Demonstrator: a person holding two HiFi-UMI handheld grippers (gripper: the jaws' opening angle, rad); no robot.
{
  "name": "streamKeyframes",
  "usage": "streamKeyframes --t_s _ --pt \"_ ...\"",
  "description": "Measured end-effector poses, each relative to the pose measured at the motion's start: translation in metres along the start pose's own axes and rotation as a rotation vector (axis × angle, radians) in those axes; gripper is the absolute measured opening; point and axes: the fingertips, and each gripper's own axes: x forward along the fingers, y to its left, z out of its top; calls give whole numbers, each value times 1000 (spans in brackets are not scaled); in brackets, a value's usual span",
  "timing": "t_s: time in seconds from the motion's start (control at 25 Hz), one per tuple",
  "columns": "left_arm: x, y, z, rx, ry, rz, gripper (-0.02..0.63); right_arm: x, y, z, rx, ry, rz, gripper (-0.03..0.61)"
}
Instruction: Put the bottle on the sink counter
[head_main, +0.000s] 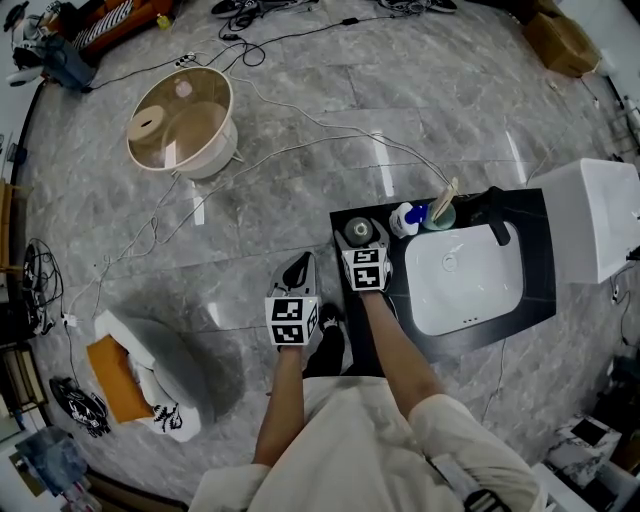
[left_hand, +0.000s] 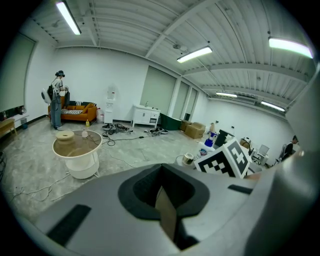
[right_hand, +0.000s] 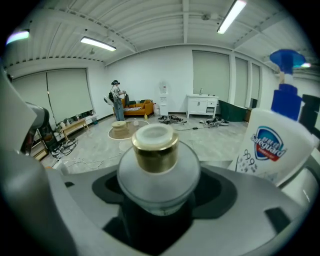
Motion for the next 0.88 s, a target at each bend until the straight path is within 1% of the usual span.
streamKeyframes --t_s 0.12,0.36,0.6,0.72,0.88 --pt "-3 0 1 -3 -6 9 6 -4 -2 3 -3 -13 1 341" --pt "-10 -2 9 -6 -45 28 6 -15 -3 6 -7 -22 10 341" --pt "-22 -14 14 -9 -74 52 6 -37 -4 -5 19 -11 29 341" --pt "-30 -21 10 -12 -78 61 6 -52 -4 -8 27 -17 30 341" --pt "-39 -23 6 -39 -92 90 6 -70 2 -11 29 -25 42 341"
